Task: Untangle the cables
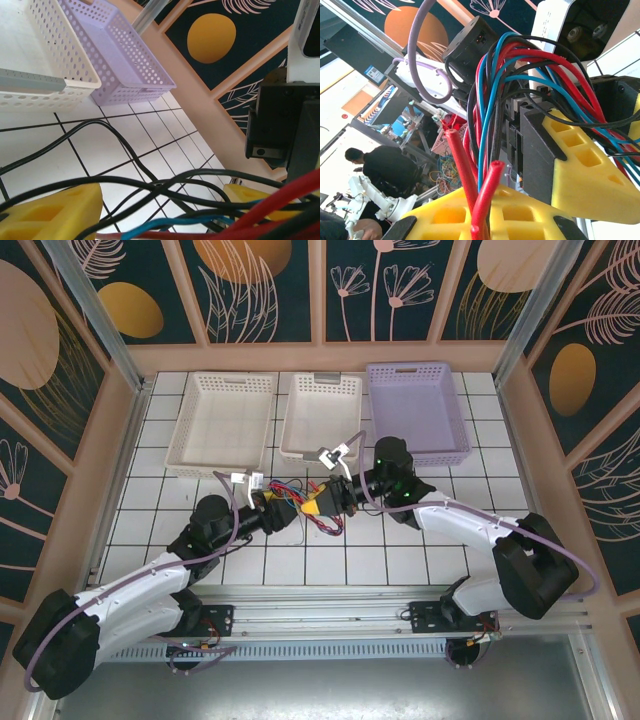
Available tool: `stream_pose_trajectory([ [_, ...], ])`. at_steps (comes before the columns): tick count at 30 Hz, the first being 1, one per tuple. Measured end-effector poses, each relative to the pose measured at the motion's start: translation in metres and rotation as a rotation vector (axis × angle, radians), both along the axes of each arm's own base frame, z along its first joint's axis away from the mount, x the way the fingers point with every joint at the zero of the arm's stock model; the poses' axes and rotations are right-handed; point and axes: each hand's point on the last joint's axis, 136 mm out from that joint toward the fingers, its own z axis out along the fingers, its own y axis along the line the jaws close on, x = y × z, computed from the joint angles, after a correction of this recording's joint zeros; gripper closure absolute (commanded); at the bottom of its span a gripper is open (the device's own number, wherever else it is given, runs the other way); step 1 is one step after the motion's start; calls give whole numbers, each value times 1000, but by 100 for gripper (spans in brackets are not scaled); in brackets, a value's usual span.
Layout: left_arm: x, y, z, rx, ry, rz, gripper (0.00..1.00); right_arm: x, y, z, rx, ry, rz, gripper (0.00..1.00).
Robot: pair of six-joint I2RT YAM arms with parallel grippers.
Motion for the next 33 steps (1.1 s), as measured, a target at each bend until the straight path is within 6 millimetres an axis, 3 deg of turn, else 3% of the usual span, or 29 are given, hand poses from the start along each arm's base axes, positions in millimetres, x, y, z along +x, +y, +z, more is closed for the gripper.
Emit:
stream_pose_trajectory([
  [5,1,0,5,-12,-16,6,49,-2,2,0,1,-2,4,100],
  [14,-2,1,5,-9,-26,3,76,1,2,0,-1,0,-16,100],
  [23,-5,13,-6,70,-15,41,100,7,-5,-4,-16,9,-72,100],
  [33,19,36,-12,271,88,221,100,27,-25,-20,-76,23,-213,100],
])
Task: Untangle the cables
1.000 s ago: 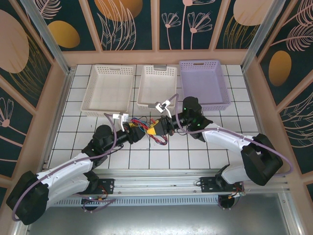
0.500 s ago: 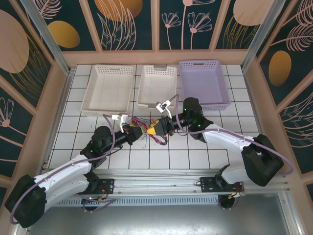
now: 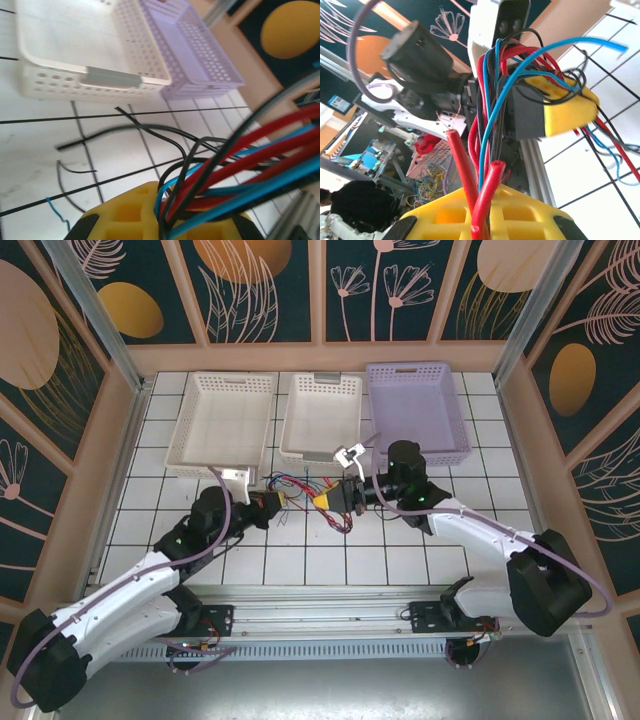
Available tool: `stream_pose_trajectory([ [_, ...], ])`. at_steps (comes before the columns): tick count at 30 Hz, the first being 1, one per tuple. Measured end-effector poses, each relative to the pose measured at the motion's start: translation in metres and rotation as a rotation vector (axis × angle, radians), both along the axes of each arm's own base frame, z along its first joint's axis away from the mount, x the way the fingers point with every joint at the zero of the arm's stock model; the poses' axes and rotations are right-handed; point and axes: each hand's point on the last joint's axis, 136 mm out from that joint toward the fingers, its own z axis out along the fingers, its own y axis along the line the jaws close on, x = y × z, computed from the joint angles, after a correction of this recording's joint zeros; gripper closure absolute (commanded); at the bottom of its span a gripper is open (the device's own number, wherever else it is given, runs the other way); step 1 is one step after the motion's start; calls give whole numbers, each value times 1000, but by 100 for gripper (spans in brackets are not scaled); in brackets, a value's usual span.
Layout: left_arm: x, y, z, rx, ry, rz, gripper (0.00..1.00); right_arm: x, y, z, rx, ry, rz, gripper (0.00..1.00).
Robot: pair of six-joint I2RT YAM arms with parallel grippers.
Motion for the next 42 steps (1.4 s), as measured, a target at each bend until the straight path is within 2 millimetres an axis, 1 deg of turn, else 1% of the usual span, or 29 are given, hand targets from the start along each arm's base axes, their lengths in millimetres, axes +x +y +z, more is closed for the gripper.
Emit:
stream_pose_trajectory([
  [4,11,11,-1,114,50,74,100,11,-5,-14,-60,12,-75,100],
  [7,14,19,-2,197,77,106,100,19,-9,-30,-127,31,-138,100],
  [12,11,27,-10,334,130,98,100,29,-18,-60,-253,62,-236,100],
  [15,8,28,-15,399,154,67,100,31,-22,-69,-294,71,-262,100],
  [17,6,29,-18,430,163,49,100,32,-23,-71,-309,71,-273,96],
  [21,2,33,-22,463,175,35,100,32,-27,-70,-321,63,-294,89],
  [25,2,36,-23,477,176,43,100,32,-31,-63,-314,34,-315,83],
  [27,4,42,-24,491,176,69,100,31,-33,-64,-320,38,-324,84],
  [30,6,47,-24,502,175,95,100,29,-36,-72,-338,52,-326,95],
  [32,7,48,-23,504,173,100,100,28,-38,-77,-353,64,-331,95],
  [33,7,49,-23,504,171,103,100,27,-39,-80,-358,67,-334,91],
  [36,7,49,-23,502,173,106,100,25,-41,-81,-361,74,-340,74],
  [39,7,49,-23,502,174,110,100,23,-43,-76,-345,63,-349,56],
  [42,7,49,-24,503,175,109,100,19,-46,-66,-314,38,-354,45],
])
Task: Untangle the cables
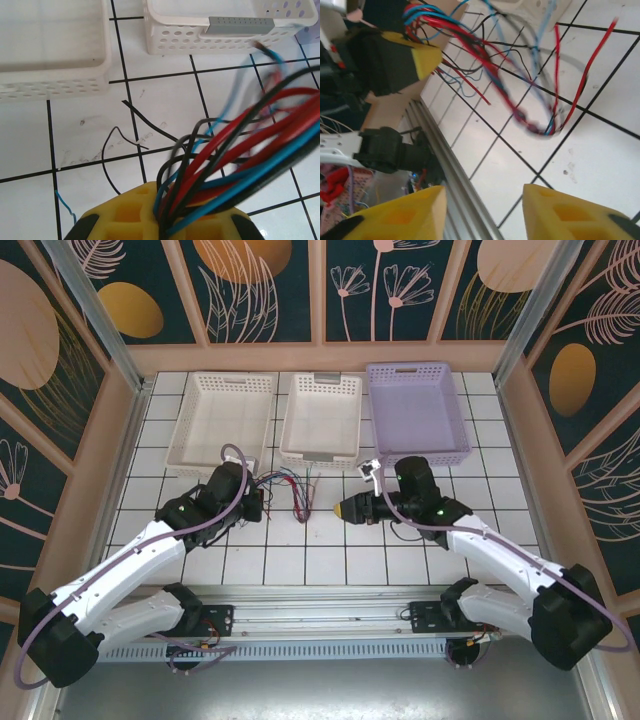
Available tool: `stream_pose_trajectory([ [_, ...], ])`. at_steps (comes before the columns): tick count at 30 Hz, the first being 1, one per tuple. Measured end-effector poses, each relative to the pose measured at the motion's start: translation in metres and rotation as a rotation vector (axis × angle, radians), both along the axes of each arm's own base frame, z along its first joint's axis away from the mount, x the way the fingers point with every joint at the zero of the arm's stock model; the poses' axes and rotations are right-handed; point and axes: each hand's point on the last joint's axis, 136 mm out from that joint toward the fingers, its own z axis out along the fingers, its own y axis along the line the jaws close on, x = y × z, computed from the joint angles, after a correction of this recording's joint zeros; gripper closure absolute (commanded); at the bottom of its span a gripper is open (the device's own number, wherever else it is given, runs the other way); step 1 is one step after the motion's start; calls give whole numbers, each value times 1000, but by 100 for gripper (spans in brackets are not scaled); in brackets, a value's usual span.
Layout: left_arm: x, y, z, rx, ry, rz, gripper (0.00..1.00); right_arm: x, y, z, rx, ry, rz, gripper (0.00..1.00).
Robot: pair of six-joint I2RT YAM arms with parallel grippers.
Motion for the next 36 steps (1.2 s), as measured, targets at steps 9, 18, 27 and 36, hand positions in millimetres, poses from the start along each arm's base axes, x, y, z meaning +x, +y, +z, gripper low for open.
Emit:
stream_pose_trajectory([
  [9,-1,-5,0,-17,7,-21,100,-27,21,-8,-36,-80,50,35],
  [18,-11,-18,-4,-36,31,-112,100,0,24,-62,-268,-175,-78,34],
  [27,-19,-25,-6,-62,42,-169,100,25,26,-56,-273,-275,-165,33],
  [36,-22,-29,-4,-88,33,-195,100,32,34,-73,-286,-287,-160,34],
])
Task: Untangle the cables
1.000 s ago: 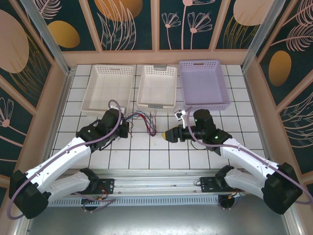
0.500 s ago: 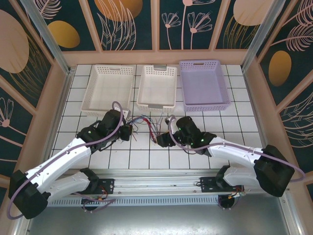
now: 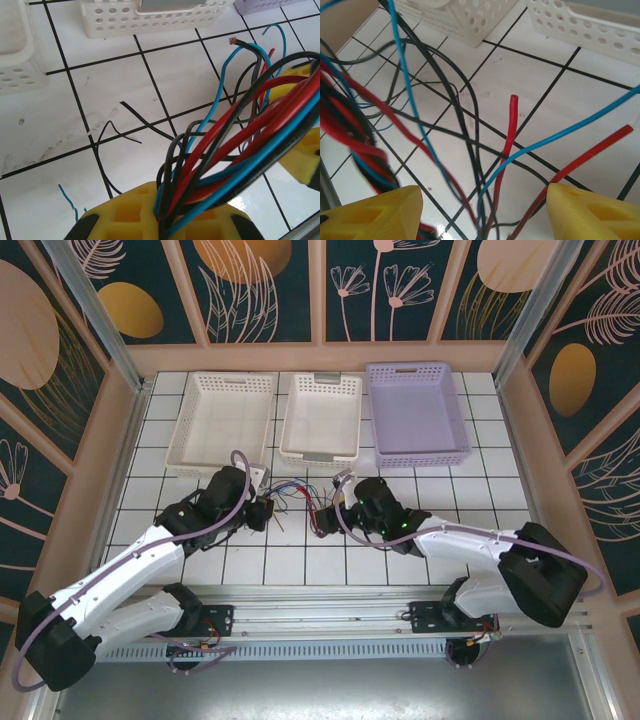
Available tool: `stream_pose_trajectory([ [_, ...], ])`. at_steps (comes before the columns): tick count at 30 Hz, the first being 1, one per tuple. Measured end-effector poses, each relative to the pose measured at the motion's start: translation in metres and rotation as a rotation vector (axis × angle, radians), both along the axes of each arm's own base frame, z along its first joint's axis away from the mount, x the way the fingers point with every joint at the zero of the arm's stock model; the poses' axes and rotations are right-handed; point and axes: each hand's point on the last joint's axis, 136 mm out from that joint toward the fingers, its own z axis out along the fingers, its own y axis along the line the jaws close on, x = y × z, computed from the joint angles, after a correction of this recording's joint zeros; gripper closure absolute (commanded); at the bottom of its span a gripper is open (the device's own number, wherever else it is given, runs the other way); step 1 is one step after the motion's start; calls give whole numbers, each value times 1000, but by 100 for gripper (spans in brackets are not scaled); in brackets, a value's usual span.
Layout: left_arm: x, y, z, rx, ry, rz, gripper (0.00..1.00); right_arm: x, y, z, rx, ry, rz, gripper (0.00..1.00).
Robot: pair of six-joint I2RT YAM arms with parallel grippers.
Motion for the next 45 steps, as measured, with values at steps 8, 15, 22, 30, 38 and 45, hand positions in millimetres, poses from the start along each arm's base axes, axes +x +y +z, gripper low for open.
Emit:
stream_pose_trajectory([
  [8,-3,-4,3,-24,-8,-26,100,3,4,-17,-25,-3,9,35],
  [15,-5,-5,5,-40,-14,-39,100,1,19,-28,-21,-22,36,38],
  [22,-10,-7,15,-81,-36,-60,100,6,26,-20,25,-92,13,65],
  [30,-14,-12,25,-126,-58,-87,100,19,18,-13,64,-149,-82,97],
  [38,-19,-13,31,-145,-80,-106,100,23,-14,14,118,-217,-212,100],
  [45,-20,-20,38,-176,-98,-132,100,27,-53,47,255,-203,-348,100],
])
